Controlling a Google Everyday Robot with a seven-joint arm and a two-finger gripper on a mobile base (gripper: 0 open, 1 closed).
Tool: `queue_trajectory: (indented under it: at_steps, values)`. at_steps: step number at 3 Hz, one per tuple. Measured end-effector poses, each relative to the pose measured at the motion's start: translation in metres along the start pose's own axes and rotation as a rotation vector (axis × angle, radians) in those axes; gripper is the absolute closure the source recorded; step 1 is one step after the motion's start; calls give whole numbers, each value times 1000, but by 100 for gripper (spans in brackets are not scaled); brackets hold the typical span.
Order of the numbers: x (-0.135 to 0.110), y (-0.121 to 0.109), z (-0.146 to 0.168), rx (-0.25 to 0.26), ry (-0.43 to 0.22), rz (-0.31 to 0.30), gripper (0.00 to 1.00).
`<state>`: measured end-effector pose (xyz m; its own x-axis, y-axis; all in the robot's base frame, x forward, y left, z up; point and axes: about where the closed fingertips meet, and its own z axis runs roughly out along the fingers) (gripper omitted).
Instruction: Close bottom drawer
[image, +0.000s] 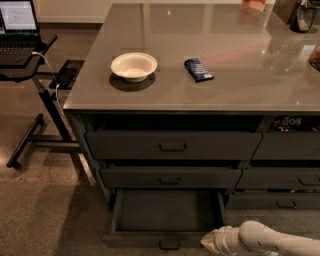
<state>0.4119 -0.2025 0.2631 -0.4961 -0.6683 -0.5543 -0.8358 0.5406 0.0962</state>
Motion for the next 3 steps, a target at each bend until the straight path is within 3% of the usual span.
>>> queue_trajectory:
  at_steps: [2, 3]
  values:
    - [59, 14, 56, -111, -13, -65, 100]
    - [65, 16, 63, -128, -14, -76, 89]
